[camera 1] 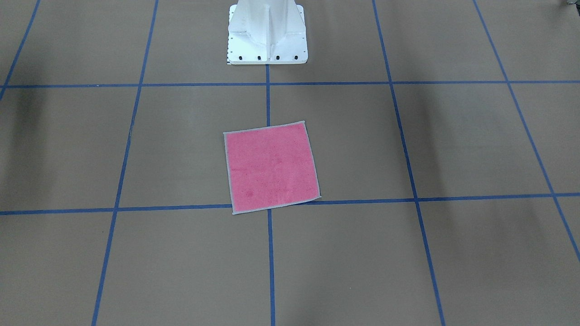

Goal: Fold towel twice with both arms

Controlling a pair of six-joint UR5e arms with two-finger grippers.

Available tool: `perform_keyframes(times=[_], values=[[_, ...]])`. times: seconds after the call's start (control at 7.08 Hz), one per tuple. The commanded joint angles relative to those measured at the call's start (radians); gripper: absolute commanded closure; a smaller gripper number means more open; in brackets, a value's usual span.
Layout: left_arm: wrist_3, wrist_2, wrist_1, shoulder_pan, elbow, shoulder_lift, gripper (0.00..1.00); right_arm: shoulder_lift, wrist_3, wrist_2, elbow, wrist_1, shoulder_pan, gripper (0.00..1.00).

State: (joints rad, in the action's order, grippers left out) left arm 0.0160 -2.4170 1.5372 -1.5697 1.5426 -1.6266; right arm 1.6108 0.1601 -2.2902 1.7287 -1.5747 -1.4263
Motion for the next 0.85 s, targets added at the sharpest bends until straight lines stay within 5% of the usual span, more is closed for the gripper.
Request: perform_keyframes(times=[0.0, 0.71], values=[[0.004, -0.002, 0.014, 0.000, 0.028, 0.026, 0.00, 0.012, -0.004, -0.003, -0.003, 0.050, 0.004, 0.00], [0.022, -0.005, 0.008, 0.063, 0.136, 0.034, 0.00, 0.038, 0.160, -0.101, 0.058, 0.173, 0.122, 0.00]])
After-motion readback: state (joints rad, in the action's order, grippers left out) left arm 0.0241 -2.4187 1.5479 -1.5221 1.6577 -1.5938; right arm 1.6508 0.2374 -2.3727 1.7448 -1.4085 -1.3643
